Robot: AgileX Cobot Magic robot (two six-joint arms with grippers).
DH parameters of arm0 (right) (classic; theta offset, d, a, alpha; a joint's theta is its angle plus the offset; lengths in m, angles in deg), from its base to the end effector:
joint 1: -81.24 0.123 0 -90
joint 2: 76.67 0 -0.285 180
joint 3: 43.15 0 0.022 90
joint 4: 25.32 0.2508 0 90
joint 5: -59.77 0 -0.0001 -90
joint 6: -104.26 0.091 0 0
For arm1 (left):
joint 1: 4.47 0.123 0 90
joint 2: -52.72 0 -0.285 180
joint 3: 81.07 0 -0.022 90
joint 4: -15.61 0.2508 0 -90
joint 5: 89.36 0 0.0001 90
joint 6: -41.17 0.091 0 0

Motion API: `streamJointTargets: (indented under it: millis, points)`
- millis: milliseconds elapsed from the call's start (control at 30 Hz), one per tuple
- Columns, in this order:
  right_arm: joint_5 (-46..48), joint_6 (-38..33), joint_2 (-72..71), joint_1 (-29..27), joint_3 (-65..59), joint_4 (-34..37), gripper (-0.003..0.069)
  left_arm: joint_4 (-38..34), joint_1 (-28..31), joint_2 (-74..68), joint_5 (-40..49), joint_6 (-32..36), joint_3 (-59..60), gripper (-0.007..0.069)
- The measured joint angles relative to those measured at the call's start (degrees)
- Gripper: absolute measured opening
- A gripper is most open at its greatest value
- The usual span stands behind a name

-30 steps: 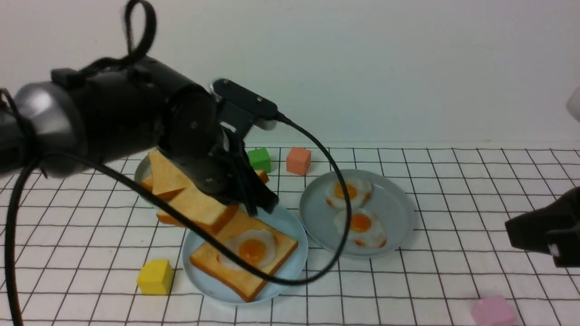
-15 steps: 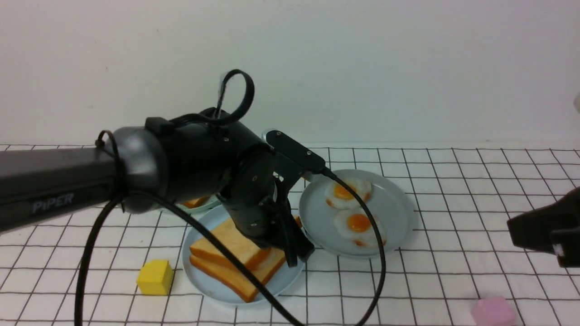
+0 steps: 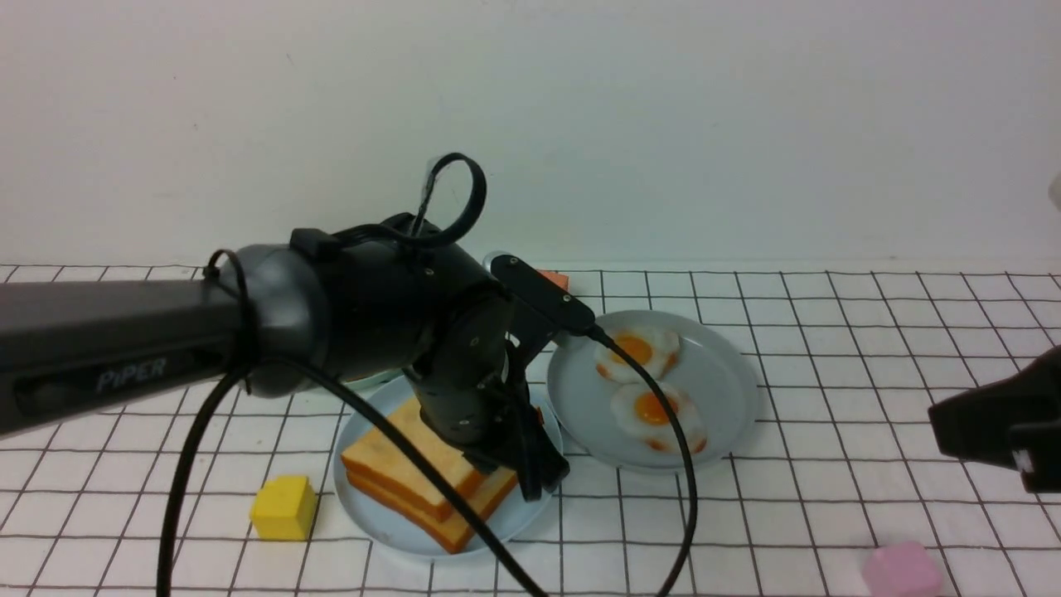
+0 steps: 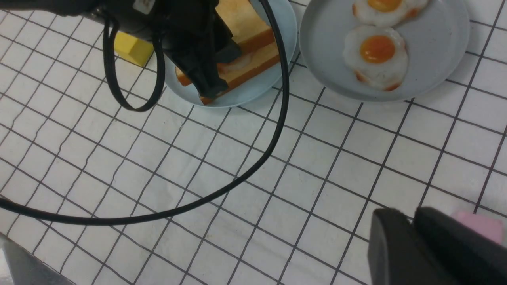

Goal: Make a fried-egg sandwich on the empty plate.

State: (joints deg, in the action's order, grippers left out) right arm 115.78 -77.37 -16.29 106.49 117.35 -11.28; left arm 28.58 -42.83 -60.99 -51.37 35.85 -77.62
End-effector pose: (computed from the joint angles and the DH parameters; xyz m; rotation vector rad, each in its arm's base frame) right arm 0.1415 0.0870 0.3733 -0.4924 2.3436 0.5031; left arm 0.3110 -0.2300 0.2077 0.9485 2.5020 0.0035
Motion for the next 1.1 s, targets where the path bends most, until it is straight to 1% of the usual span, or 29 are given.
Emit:
streamJointTargets:
  millis: [67, 133, 233, 300, 367, 400, 433, 467, 533, 567, 600, 633, 700, 733, 767, 800, 900, 1033, 1100]
  points:
    - [0.43, 0.00, 0.00, 0.00, 0.00, 0.14, 0.0107, -0.14, 0.00, 0.00, 0.34, 0.00, 0.00, 0.0299]
    - [0.85, 0.00, 0.00, 0.00, 0.00, 0.21, 0.0109, -0.92, 0.00, 0.06, 0.96, -0.08, 0.00, 0.0340]
    - [1.17, 0.00, -0.21, 0.00, 0.00, 0.26, 0.0112, -3.59, 0.00, 1.53, 2.50, -0.94, 0.00, 0.0370]
    - [1.22, 0.00, -0.57, 0.00, 0.00, 0.26, 0.0113, -5.81, 0.00, 3.65, 3.28, -1.48, 0.00, 0.0372]
    - [1.29, 0.00, -1.59, 0.00, 0.00, 0.26, 0.0115, -8.89, 0.00, 8.33, 4.33, -1.81, -0.27, 0.0340]
    - [1.29, 0.04, -2.45, 0.00, 0.00, 0.26, 0.0115, -10.14, 0.00, 11.24, 4.67, -1.81, -0.34, 0.0308]
    - [1.49, 0.11, -3.61, 0.00, 0.00, 0.26, 0.0116, -11.72, 0.00, 16.09, 5.05, -1.41, -0.38, 0.0248]
    - [1.62, 0.28, -3.83, 0.00, 0.00, 0.26, 0.0116, -11.94, 0.00, 16.85, 5.20, -1.40, -0.38, 0.0238]
    - [2.90, 1.08, -6.98, 0.00, 0.00, 0.02, 0.0116, -13.67, 0.00, 25.93, 4.56, -0.40, 0.80, 0.0118]
    - [3.69, 1.63, -8.21, 0.00, 0.00, -0.42, 0.0116, -14.12, 0.00, 30.42, 3.97, -0.23, 1.94, 0.0073]
    - [4.90, 2.36, -10.16, 0.00, 0.00, -1.14, 0.0116, -14.73, 0.00, 34.96, 2.66, -0.01, 4.47, 0.0013]
    - [5.79, 3.14, -11.47, 0.00, 0.00, -1.99, 0.0113, -15.11, 0.00, 38.60, 1.60, 0.04, 6.65, -0.0012]
    - [7.68, 5.11, -14.95, 0.00, -0.35, -4.23, 0.0097, -16.01, 0.00, 46.68, -1.53, 0.19, 12.89, -0.0013]
    - [8.45, 6.06, -16.81, 0.00, -0.88, -5.49, 0.0085, -16.46, 0.00, 52.83, -4.69, 0.21, 18.73, -0.0013]
    - [8.91, 6.56, -18.35, 0.00, -1.49, -6.22, 0.0074, -16.63, 0.00, 55.43, -6.30, 0.26, 22.30, -0.0013]
    - [9.55, 7.45, -20.67, 0.00, -2.65, -7.90, 0.0055, -16.84, 0.00, 60.47, -9.89, 0.26, 26.94, -0.0013]
    - [10.64, 9.52, -26.55, 0.00, -6.05, -9.97, 0.0008, -17.14, 0.00, 72.59, -20.17, 0.26, 40.66, -0.0013]
    - [11.02, 13.68, -32.72, 0.00, -9.88, -10.68, -0.0001, -17.21, 0.00, 82.99, -31.44, 0.20, 55.26, -0.0013]
    - [10.92, 14.91, -33.99, 0.00, -10.76, -10.68, -0.0001, -17.21, 0.00, 85.64, -33.81, 0.20, 57.85, -0.0013]
